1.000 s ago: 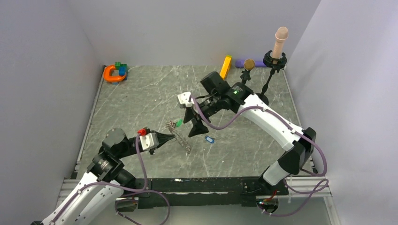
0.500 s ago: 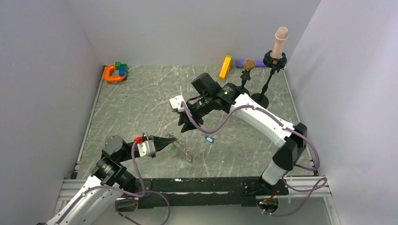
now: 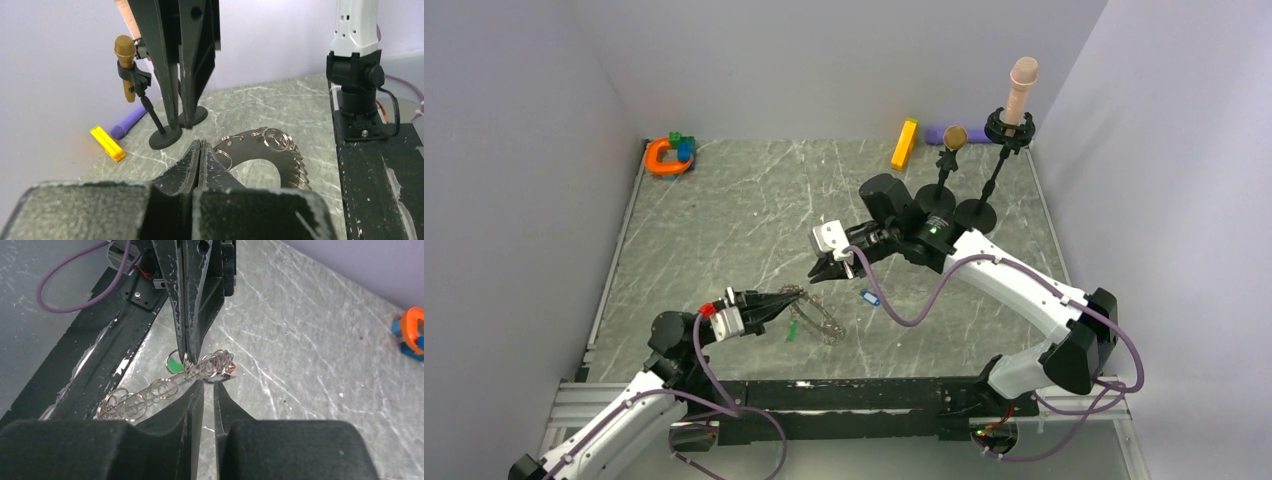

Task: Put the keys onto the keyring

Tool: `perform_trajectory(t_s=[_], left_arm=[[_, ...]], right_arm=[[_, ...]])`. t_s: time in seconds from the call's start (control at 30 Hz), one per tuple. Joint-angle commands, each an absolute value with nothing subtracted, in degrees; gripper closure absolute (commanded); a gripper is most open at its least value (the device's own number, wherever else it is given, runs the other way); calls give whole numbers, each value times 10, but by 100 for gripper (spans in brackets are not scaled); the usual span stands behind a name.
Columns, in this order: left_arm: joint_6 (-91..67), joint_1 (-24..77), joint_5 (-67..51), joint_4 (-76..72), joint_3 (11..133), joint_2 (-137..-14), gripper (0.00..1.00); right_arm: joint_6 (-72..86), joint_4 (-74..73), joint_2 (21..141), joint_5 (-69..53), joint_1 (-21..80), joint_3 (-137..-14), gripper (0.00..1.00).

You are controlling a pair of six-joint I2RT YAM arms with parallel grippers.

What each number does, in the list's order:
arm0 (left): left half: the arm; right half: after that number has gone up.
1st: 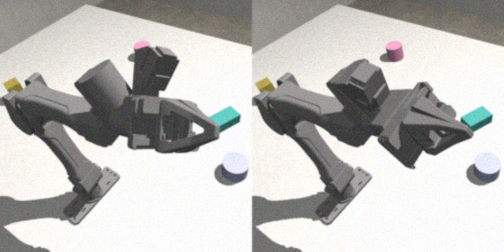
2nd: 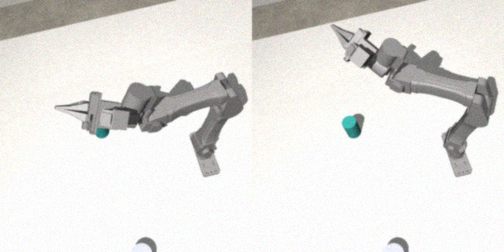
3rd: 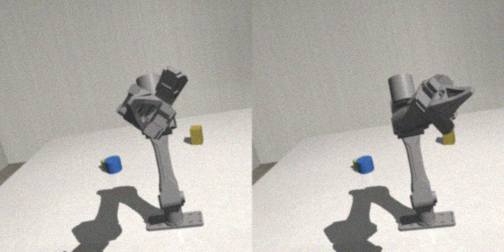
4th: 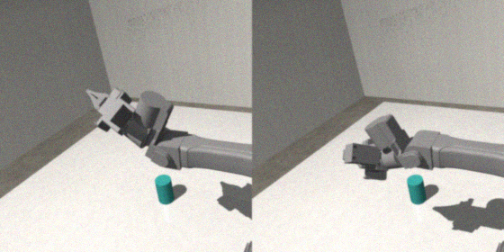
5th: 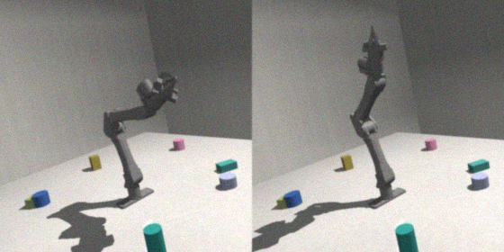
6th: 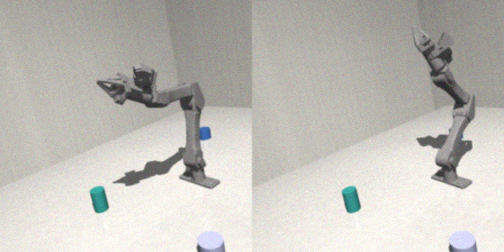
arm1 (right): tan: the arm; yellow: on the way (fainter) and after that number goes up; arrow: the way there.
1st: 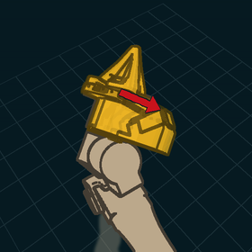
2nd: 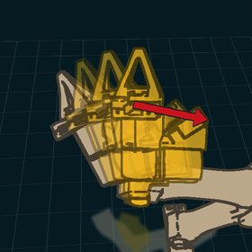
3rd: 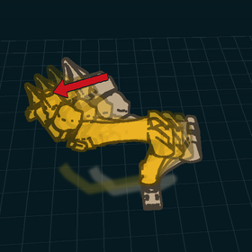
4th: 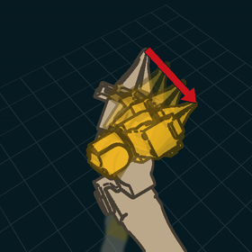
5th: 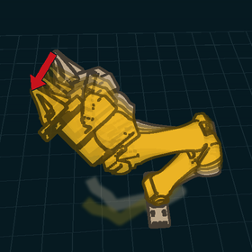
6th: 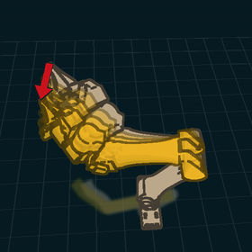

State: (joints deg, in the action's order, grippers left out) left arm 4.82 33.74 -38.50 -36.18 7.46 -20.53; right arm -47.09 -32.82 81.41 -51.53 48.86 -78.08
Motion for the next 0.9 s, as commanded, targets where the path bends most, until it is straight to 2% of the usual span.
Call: perform_trajectory(t_s=[0.0, 0.23, 0.43, 0.87], left_arm=[[-17, 339, -382, -569, 67, -240, 100], [-19, 339, -379, -575, 71, -253, 100], [-10, 339, -371, -555, 74, -250, 100], [-7, 339, -360, -526, 79, -241, 100]], right_arm=[[-406, -227, 790, -531, 491, -745, 84], [-401, -208, 778, -537, 491, -715, 83], [-389, -202, 771, -551, 490, -716, 77], [-342, -167, 770, -574, 492, -712, 73]])
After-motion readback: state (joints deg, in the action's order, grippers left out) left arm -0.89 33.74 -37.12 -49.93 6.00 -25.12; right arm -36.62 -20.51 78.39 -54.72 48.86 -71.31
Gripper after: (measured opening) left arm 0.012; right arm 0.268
